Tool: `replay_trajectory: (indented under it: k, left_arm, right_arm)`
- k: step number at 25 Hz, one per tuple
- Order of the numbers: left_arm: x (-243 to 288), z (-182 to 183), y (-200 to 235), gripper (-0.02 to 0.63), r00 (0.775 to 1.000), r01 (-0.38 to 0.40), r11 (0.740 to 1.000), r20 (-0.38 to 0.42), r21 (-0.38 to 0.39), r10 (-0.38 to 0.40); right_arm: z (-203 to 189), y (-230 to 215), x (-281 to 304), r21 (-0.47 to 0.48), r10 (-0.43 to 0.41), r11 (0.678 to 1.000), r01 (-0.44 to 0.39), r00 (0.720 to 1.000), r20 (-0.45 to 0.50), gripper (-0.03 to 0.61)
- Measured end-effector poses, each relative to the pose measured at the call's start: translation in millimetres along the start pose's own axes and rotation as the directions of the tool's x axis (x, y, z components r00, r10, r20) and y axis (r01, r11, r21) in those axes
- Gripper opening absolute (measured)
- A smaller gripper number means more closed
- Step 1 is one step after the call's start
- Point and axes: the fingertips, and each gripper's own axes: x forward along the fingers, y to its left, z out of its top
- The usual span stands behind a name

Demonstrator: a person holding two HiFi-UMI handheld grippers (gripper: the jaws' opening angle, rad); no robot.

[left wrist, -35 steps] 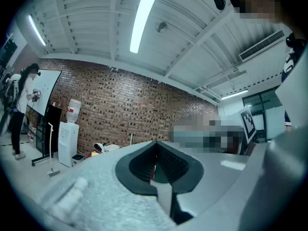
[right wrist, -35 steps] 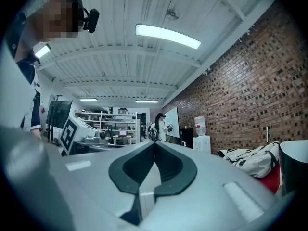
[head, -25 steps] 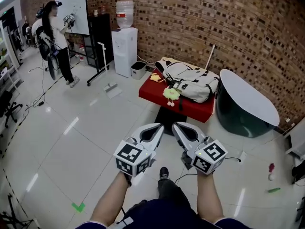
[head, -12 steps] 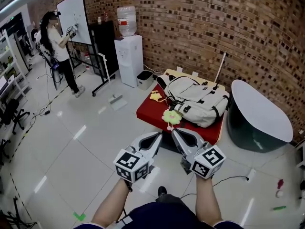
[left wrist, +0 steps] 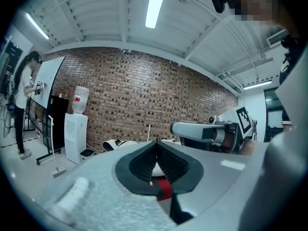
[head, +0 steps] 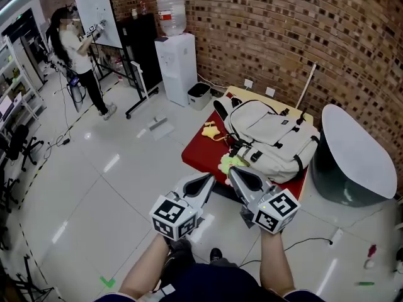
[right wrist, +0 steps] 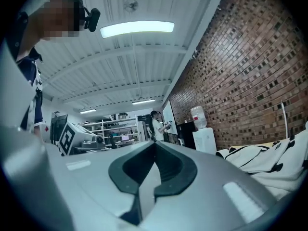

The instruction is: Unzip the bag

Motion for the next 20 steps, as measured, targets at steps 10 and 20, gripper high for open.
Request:
replay_trajectory:
  k: [10, 20]
  left_arm:
    - [54.1, -11.9, 125.6, 0.003, 0.989, 0.141, 0.99, -0.043, -0.028, -0.143]
    - [113.6, -29.9, 197.2, 0.003, 0.904, 0.395, 0.918, -0.166, -0.027, -0.394]
  right_arm:
    - [-46.1, -57.6, 102.7, -0.004, -0.167, 0.986, 0.168, 0.978, -0.125, 0.005]
    - [-61.8, -116.9, 148.2, 0.009, -0.506, 0.858, 0.514, 0.847, -0.165, 0.003]
